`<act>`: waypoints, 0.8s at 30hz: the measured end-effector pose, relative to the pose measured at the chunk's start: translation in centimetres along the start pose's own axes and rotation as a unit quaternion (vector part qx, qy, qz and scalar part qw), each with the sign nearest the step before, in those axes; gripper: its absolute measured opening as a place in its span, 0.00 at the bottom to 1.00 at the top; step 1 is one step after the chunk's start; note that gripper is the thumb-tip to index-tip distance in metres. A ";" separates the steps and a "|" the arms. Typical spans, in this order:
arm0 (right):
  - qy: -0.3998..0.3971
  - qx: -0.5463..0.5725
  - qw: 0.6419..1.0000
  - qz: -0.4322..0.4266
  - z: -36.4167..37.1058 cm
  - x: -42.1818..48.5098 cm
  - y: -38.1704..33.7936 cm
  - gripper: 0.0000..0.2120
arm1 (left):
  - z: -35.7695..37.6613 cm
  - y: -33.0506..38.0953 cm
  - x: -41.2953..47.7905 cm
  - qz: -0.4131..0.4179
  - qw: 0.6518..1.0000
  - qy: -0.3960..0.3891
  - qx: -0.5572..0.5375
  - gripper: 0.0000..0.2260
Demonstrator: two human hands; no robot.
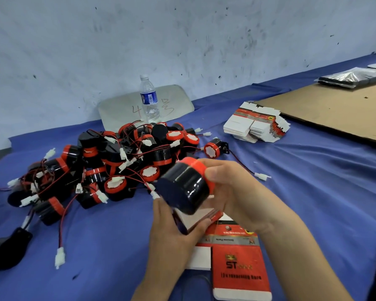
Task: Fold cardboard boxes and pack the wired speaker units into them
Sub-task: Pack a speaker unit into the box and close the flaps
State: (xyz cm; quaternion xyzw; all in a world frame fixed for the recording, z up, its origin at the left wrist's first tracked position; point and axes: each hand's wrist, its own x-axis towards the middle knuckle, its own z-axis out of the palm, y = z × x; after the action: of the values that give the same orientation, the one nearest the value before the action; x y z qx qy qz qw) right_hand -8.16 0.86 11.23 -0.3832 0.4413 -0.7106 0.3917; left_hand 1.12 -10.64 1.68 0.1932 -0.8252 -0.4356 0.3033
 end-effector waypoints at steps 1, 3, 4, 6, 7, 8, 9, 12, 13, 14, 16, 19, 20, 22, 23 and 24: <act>0.027 -0.011 1.000 0.011 -0.4 0.2 0.2 0.14 | -0.1 0.1 0.0 -0.003 1.000 0.012 -0.012 0.41; 0.087 -0.049 0.995 0.018 -1.1 0.6 0.5 0.11 | -0.4 0.4 0.0 -0.016 0.999 0.023 -0.026 0.40; 0.117 -0.069 0.990 0.022 -1.4 0.8 0.6 0.09 | -0.4 0.5 0.0 -0.023 0.999 0.026 -0.027 0.39; 0.168 -0.113 0.979 0.031 -1.7 0.9 0.8 0.09 | -0.3 0.8 0.0 -0.029 0.999 0.032 -0.024 0.37; 0.186 -0.139 0.972 0.034 -1.6 0.9 0.8 0.10 | -0.2 0.9 0.0 -0.030 0.999 0.032 -0.014 0.36; 0.202 -0.180 0.962 0.032 -1.6 0.9 0.8 0.13 | -0.1 0.9 0.0 -0.030 0.999 0.032 -0.002 0.35; 0.218 -0.232 0.947 0.027 -1.5 0.9 0.8 0.16 | -0.1 0.9 -0.1 -0.028 0.999 0.033 0.010 0.33; 0.250 -0.377 0.892 0.000 -1.4 0.8 1.2 0.14 | 0.1 0.8 -0.3 -0.017 0.998 0.044 0.039 0.31; 0.243 -0.414 0.877 -0.008 -1.3 0.8 1.3 0.13 | 0.1 0.8 -0.3 -0.013 0.998 0.047 0.041 0.30; 0.224 -0.455 0.862 -0.013 -1.1 0.8 1.5 0.15 | 0.1 0.7 -0.4 -0.012 0.998 0.049 0.043 0.30; 0.175 -0.542 0.822 -0.016 -0.8 0.9 1.9 0.18 | 0.1 0.7 -0.4 -0.016 0.997 0.059 0.042 0.30; 0.123 -0.605 0.787 -0.013 -0.7 0.7 1.7 0.21 | 0.0 0.6 -0.5 -0.033 0.997 0.062 0.036 0.31; 0.119 -0.612 0.782 -0.009 -0.8 0.6 1.4 0.21 | -0.1 0.6 -0.5 -0.031 0.997 0.061 0.038 0.31; 0.124 -0.631 0.766 -0.001 -0.9 0.3 1.1 0.20 | -0.1 0.8 -0.5 -0.011 0.996 0.060 0.059 0.31; 0.126 -0.641 0.757 0.004 -0.9 0.2 1.0 0.19 | 0.0 0.9 -0.6 0.001 0.996 0.058 0.075 0.31; 0.125 -0.649 0.750 0.011 -0.9 0.2 1.0 0.18 | 0.1 1.0 -0.6 0.014 0.994 0.054 0.093 0.31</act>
State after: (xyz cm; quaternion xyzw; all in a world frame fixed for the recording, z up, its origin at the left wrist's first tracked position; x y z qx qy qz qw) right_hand -8.79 0.68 10.07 -0.4483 0.8456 -0.2897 -0.0021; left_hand 1.45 -9.69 2.26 0.2323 -0.8469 -0.3420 0.3345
